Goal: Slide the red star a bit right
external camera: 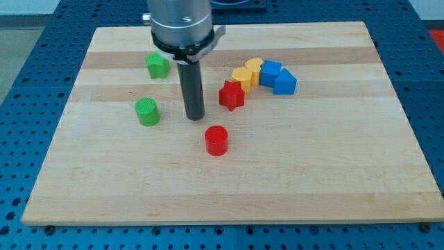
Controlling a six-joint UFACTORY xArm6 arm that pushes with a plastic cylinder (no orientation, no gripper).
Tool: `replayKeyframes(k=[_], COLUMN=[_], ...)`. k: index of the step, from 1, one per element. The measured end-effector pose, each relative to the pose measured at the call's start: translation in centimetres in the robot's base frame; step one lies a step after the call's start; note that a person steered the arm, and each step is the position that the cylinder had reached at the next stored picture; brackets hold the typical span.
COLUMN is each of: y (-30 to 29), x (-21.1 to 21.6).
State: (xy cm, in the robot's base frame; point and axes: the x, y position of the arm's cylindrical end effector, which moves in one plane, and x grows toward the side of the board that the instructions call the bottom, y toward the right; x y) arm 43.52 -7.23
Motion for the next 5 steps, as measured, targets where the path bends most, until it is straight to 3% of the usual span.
replayKeyframes(k=[5], y=[-0.1], x=[-3.6])
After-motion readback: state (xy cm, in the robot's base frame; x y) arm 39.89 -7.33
